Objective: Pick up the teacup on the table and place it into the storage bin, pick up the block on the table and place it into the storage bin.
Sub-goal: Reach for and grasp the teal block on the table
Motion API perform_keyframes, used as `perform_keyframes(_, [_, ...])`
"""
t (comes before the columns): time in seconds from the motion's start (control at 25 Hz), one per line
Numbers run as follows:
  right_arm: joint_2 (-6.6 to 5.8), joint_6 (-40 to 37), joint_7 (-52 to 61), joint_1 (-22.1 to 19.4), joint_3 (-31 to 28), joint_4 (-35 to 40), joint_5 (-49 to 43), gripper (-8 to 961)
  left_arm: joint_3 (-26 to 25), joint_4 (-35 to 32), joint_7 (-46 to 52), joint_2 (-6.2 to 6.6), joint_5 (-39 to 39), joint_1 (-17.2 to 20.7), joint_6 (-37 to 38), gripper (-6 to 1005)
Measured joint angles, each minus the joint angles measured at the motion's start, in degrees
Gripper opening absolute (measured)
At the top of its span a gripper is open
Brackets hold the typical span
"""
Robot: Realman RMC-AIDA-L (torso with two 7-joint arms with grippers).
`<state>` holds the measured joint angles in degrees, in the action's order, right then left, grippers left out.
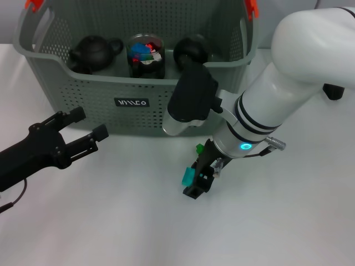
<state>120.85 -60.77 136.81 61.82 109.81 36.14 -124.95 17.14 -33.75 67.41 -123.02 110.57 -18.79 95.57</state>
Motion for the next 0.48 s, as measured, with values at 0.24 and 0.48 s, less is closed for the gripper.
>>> perform_keyframes(0.24, [-0.02,-0.39,0.59,0.32,0.0,0.01,-0.68,610,-0.04,0.0,0.0,-0.03,0.04,-0.02,0.27,830])
perform_keyframes(0.48, [-0.15,-0.66,0.65,0.22,-0.32,0.47,-0.68,429,0.0,0.0,0.0,-0.03,0.08,-0.03,0.19,830])
